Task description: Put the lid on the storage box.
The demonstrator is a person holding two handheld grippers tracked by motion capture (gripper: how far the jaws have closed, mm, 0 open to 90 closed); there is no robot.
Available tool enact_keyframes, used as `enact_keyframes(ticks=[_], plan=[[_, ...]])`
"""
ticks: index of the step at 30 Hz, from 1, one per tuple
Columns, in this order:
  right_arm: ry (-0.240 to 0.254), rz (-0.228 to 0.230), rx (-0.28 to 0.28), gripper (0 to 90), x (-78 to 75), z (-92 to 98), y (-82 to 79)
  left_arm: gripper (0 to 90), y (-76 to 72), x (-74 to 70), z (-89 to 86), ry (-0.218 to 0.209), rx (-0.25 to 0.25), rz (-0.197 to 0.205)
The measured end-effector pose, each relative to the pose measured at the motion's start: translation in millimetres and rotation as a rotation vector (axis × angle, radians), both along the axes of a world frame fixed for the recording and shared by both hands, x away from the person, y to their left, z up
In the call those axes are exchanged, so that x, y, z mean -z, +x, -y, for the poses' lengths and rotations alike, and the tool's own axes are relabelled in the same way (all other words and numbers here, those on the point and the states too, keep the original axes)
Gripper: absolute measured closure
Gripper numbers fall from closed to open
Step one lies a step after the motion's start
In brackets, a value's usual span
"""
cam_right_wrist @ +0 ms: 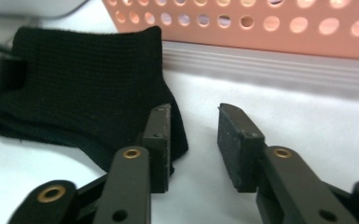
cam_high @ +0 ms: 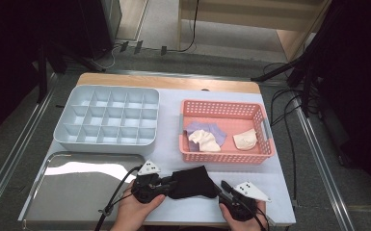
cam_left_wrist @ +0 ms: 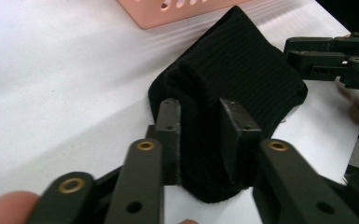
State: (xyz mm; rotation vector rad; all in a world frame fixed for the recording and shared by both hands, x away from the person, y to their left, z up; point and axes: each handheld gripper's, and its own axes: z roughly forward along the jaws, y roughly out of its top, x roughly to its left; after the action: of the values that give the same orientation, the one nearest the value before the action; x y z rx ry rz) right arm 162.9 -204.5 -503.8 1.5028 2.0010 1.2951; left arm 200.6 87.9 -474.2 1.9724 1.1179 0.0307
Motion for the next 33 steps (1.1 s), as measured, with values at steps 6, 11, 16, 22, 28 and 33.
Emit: enact_keyframes(ticks=[6,11,16,22,28,33], plan=[[0.041,0.012,0.023,66.8,2.9,0.8,-0.6,77.3,-2.9,-2.6,0.8,0.024,0.009,0.016],[0.074,-0.052,0.028,83.8,0.1,2.2,0.3,78.2,-2.2,-3.7,1.0,0.023,0.008,0.011],[0.040,-0.054,0.029,88.6,-2.2,-4.0,-4.4,78.4,-0.3,-5.8,0.7,0.017,0.013,0.010],[0.078,-0.049,0.031,81.4,-3.2,1.9,-4.7,79.3,1.7,-7.1,-0.9,0.013,0.017,0.013],[0.125,0.013,0.064,68.2,-7.3,11.9,-4.2,87.7,3.3,-12.5,-3.7,0.015,-0.003,0.037],[0.136,-0.005,0.040,63.8,-5.3,9.5,-0.7,81.6,1.3,-12.8,-9.6,-0.026,-0.009,0.042]])
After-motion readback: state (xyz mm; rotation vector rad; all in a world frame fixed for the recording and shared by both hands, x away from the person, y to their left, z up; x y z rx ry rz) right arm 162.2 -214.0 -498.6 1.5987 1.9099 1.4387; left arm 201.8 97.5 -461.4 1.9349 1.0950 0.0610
